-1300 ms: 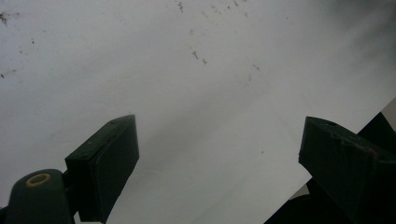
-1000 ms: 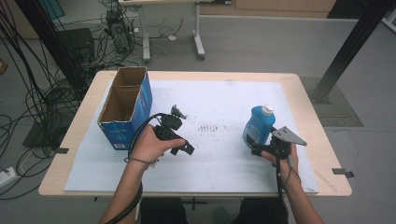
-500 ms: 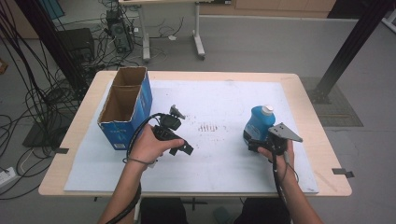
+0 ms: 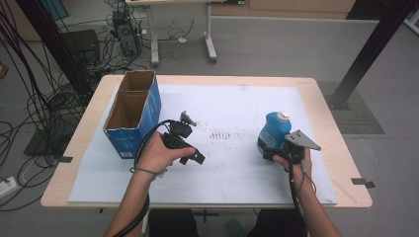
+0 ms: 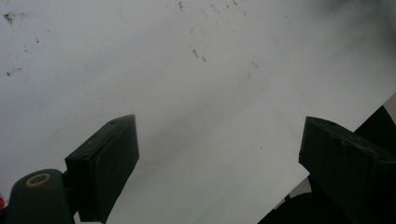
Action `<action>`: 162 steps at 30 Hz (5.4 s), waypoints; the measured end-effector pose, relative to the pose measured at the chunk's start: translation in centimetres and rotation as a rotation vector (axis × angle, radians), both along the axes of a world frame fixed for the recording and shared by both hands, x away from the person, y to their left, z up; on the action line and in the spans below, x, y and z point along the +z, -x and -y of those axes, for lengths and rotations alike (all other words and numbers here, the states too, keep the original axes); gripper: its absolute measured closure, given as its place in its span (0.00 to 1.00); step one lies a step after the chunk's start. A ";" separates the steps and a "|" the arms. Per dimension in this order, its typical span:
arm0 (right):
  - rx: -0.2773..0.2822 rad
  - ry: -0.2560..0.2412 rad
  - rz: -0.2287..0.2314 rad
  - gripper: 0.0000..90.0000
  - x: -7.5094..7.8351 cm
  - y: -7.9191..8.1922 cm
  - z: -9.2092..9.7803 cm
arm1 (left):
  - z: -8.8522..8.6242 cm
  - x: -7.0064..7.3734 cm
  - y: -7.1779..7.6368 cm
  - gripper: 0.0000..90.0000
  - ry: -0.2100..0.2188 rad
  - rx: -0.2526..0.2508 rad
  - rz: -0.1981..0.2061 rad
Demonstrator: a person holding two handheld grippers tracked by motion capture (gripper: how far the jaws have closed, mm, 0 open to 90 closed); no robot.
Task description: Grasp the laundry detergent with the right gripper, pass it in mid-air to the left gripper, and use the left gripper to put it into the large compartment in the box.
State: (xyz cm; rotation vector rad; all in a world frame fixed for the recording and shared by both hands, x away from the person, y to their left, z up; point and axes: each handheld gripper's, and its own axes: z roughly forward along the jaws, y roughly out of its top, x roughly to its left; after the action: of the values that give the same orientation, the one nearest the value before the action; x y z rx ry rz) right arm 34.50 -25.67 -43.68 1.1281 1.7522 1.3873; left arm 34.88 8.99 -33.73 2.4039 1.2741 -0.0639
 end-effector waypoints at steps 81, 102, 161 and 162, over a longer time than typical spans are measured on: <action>0.008 -0.027 0.015 0.08 -0.3 -0.1 -0.1 | 0.4 -0.1 0.4 0.14 -0.001 -0.004 -0.001; -0.012 -0.016 0.036 0.31 -0.2 0.1 0.0 | 0.4 -0.2 0.5 0.14 0.002 -0.002 -0.005; -0.019 0.003 0.060 0.49 -0.2 0.3 -0.1 | 0.6 0.0 0.4 0.14 0.005 -0.004 0.000; -0.020 0.003 0.060 0.49 -0.2 0.3 -0.1 | 0.6 -0.1 0.4 0.14 0.005 -0.005 -0.001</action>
State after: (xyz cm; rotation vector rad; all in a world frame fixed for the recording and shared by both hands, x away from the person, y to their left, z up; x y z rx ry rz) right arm 34.19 -25.59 -43.89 1.0877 1.6962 1.3920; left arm 34.44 8.38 -33.78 2.4029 1.2670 -0.0691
